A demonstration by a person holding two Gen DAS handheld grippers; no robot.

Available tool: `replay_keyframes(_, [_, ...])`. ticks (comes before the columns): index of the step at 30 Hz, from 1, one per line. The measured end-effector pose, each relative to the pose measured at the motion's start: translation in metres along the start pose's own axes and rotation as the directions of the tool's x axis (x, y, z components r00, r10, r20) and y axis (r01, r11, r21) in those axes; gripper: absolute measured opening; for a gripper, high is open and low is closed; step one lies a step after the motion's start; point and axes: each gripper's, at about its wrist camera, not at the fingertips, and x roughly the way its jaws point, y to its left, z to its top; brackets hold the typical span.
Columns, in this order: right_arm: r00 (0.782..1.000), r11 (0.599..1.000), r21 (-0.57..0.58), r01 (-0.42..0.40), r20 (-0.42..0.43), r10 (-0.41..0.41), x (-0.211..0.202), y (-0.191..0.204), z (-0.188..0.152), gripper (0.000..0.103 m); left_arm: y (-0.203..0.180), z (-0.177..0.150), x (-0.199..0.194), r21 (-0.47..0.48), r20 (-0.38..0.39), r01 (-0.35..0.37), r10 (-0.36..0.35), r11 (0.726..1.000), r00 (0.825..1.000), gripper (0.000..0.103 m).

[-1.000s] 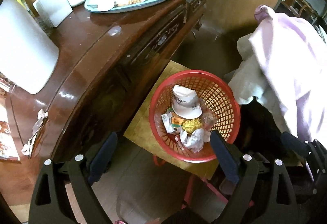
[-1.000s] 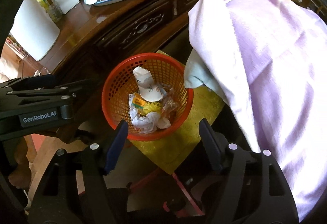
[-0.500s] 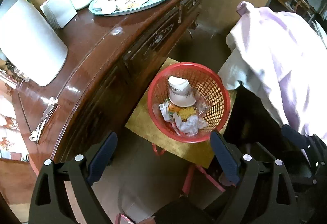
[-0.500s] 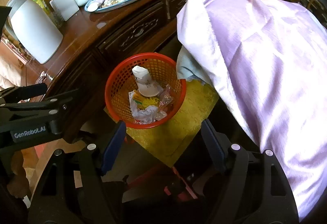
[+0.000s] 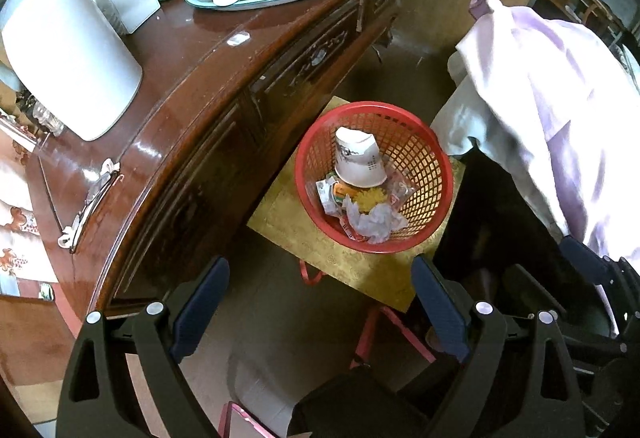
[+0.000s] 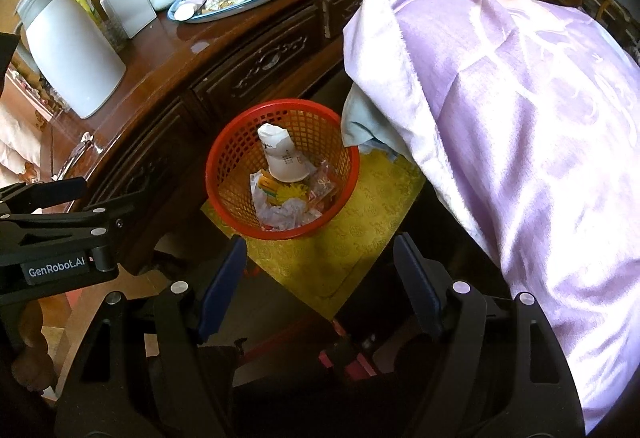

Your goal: Collect trash

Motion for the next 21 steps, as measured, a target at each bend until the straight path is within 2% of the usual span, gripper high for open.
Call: replay_keyframes(21, [1.0, 1.0, 0.001, 0.005, -0.008, -0.005, 0.0028, -0.0021, -0.0034, 0.074, 0.0012, -0.0005, -0.0012, -0.004, 0.004, 0.0, 0.0, 1.0, 1.0, 0.091])
